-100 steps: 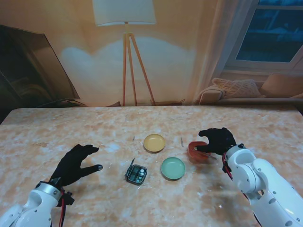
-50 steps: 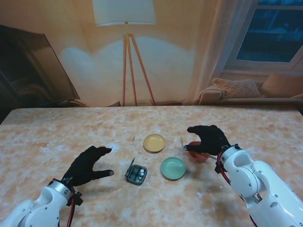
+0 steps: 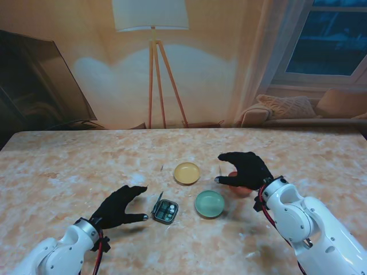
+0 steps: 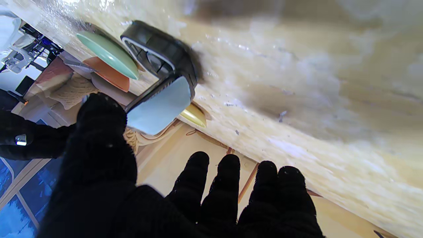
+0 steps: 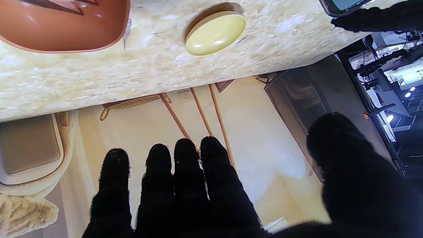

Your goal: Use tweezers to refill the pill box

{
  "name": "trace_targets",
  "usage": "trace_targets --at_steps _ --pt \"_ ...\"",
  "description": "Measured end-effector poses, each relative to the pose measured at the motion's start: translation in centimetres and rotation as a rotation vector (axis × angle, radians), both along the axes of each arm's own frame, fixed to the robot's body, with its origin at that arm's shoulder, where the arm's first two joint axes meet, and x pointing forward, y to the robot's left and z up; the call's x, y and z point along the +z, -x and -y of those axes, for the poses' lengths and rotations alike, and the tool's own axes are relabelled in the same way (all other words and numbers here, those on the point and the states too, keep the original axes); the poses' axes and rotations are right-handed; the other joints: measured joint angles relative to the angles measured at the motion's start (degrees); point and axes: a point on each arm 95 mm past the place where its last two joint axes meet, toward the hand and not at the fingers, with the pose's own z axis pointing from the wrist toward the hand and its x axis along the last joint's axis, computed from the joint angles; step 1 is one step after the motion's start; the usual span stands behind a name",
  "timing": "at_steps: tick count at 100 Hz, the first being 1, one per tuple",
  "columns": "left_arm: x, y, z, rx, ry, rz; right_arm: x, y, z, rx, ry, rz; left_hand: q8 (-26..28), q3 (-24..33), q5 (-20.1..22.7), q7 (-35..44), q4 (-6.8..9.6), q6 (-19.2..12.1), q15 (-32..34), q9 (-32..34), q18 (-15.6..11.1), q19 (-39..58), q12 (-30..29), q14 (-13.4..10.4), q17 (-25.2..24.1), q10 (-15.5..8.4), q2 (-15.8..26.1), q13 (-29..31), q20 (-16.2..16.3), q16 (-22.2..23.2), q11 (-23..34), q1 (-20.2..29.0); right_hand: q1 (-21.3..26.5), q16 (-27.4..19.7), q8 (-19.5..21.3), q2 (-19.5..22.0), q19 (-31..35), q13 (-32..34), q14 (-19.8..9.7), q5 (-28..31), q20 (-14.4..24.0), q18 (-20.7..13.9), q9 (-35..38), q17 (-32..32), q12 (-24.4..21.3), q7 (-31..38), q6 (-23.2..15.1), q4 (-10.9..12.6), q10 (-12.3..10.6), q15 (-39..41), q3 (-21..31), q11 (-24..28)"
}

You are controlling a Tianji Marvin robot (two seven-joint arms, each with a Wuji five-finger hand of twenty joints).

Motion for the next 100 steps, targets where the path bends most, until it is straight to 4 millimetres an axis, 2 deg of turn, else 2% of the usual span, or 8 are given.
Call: trace_targets --at_steps 8,9,11,15,22,55,100 --pt "-0.6 -0.1 0.2 -0.011 -0.007 -0.014 0.0 0.0 -0.1 0.005 -0.010 0.000 -0.51 1.02 -0.72 -0.32 0.00 0.37 0.00 -0.45 0.00 -0.05 0.01 0.01 -0.03 0.07 -0.48 -0.08 0.00 0.11 -0.04 -0.53 0.00 0.00 -0.01 0.02 -0.02 0.00 0.00 0.00 0.00 0.00 0.00 0.00 -0.01 0.00 0.01 0.00 0.02 0.00 -0.01 0.00" --pt "-0.6 -0.1 0.2 -0.012 -0.008 -0.015 0.0 0.1 -0.1 0.006 -0.011 0.000 -1.18 2.83 -0.72 -0.32 0.00 0.38 0.00 -0.50 0.00 -0.05 0.01 0.01 -0.04 0.07 -0.90 -0.10 0.00 0.77 0.06 -1.45 0.00 0.00 -0.01 0.02 -0.02 0.00 0.00 0.00 0.00 0.00 0.00 0.00 -0.01 0.00 0.01 0.00 0.02 0.00 -0.01 0.00" --pt "-0.8 -0.1 0.3 -0.015 -0.010 -0.018 0.0 0.1 -0.2 0.007 -0.013 0.000 -1.34 9.89 -0.76 -0.32 0.00 0.41 0.00 -0.55 0.00 -0.06 0.01 0.01 -0.04 0.07 -2.68 -0.10 0.00 0.83 0.06 -4.68 0.00 0.00 -0.01 0.02 -0.02 0.00 0.00 0.00 0.00 0.00 0.00 0.00 -0.01 0.00 0.01 0.00 0.02 0.00 -0.01 0.00" --pt "-1.0 -0.2 0.3 -0.019 -0.012 -0.024 0.0 0.1 -0.2 0.009 -0.015 0.000 -1.78 17.67 -0.81 -0.32 -0.03 0.50 0.00 -0.73 0.00 -0.06 0.02 0.07 -0.07 0.09 -4.67 -0.32 0.00 0.83 0.06 -8.80 0.00 0.00 -0.02 0.02 -0.03 0.00 0.00 0.00 0.00 0.00 0.00 0.00 -0.02 0.00 0.01 0.00 0.02 0.00 -0.01 0.00" --pt "-1.5 -0.3 0.5 -0.026 -0.011 -0.035 0.0 0.1 -0.3 0.012 -0.018 -0.001 -1.91 22.62 -1.44 -0.58 -0.28 0.74 -0.04 -1.24 0.00 -0.08 -0.04 0.30 -0.19 0.49 -5.51 -0.64 0.00 0.84 -0.09 -10.59 0.00 -0.01 -0.04 0.02 -0.05 0.00 0.00 0.00 0.00 0.00 0.00 0.01 -0.02 0.00 0.02 0.00 0.04 0.00 -0.02 0.00" --pt "-3.2 -0.9 1.2 -0.072 -0.017 -0.053 -0.1 0.2 -0.5 0.021 -0.033 -0.006 -2.66 24.25 -5.23 -2.12 -0.31 1.13 -0.43 -5.29 -0.06 -2.68 -1.26 0.50 -2.25 1.26 -5.97 -2.61 -0.90 1.39 -0.73 -10.68 0.00 -0.01 -0.60 0.03 -0.62 0.00 0.00 0.00 0.00 0.00 0.00 0.04 -0.02 -0.01 0.04 -0.01 0.07 0.00 -0.11 0.00" --pt "-4.2 -2.2 2.0 -0.097 -0.026 -0.021 -0.1 0.2 -0.7 0.022 -0.053 -0.010 -3.38 25.24 -6.58 -2.31 -0.32 1.96 -0.91 -6.02 -1.39 -5.57 -1.70 -0.13 -4.06 1.40 -6.02 -4.51 -0.95 1.66 -0.62 -10.68 0.00 -0.01 -0.61 0.03 -0.67 0.00 0.01 0.00 -0.01 0.00 0.00 0.26 -0.02 0.01 0.09 -0.01 0.10 0.00 -0.53 0.00"
